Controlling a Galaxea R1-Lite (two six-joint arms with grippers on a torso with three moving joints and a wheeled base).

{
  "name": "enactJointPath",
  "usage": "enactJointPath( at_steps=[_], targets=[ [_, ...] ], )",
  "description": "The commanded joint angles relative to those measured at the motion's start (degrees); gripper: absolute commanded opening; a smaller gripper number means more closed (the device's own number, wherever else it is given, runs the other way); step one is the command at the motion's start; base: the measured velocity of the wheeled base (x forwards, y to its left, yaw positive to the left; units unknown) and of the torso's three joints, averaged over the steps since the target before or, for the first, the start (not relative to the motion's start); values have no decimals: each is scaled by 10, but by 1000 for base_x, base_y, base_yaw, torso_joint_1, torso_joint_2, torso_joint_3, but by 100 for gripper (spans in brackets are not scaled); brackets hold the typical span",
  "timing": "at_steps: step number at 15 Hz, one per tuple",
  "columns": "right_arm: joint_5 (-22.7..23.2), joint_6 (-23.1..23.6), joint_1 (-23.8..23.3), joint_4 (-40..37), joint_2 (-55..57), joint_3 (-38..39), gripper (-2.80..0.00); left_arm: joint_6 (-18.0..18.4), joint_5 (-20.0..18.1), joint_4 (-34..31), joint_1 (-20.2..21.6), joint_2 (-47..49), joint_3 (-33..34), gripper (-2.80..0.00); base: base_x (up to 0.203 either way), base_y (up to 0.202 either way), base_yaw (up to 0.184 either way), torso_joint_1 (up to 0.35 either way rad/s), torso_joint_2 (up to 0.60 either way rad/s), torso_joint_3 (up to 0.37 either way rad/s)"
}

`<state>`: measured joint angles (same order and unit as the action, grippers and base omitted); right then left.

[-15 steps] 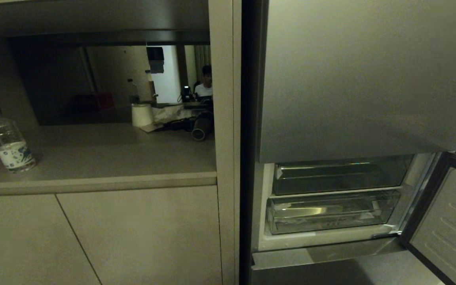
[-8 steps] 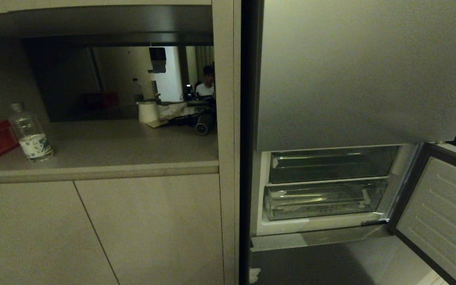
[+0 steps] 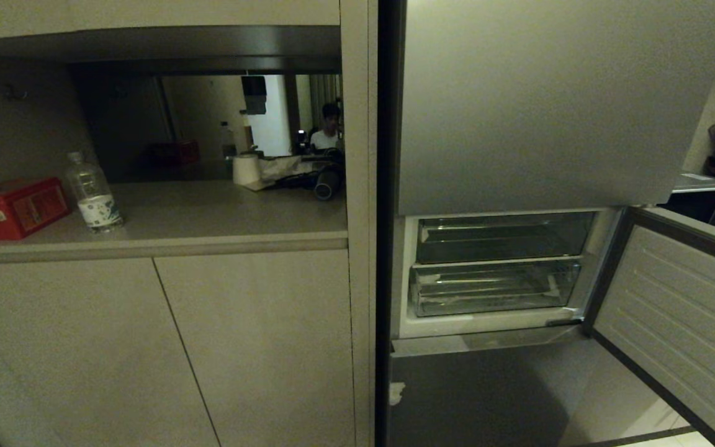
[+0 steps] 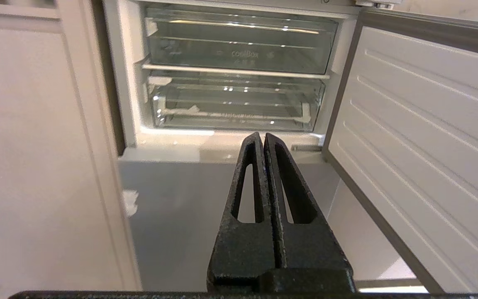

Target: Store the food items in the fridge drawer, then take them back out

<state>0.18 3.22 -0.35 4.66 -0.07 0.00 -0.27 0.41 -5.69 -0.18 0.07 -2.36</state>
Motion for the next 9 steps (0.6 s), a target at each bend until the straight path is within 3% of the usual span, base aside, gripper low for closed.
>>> enactJointPath(
  at_steps=[1,6,9],
  targets=[
    [0,0,0,1,1,18,-280,0,0,0,0,0,0,-280,-200,0,1,2,-2,2],
    [2,3,0,2,1,18,-280,-1,0,0,0,0,0,-280,-194,0,0,0,3,3],
    [3,4,0,2,1,18,-280,0,0,0,0,0,0,-280,-30,0,1,-2,-2,1]
  ],
)
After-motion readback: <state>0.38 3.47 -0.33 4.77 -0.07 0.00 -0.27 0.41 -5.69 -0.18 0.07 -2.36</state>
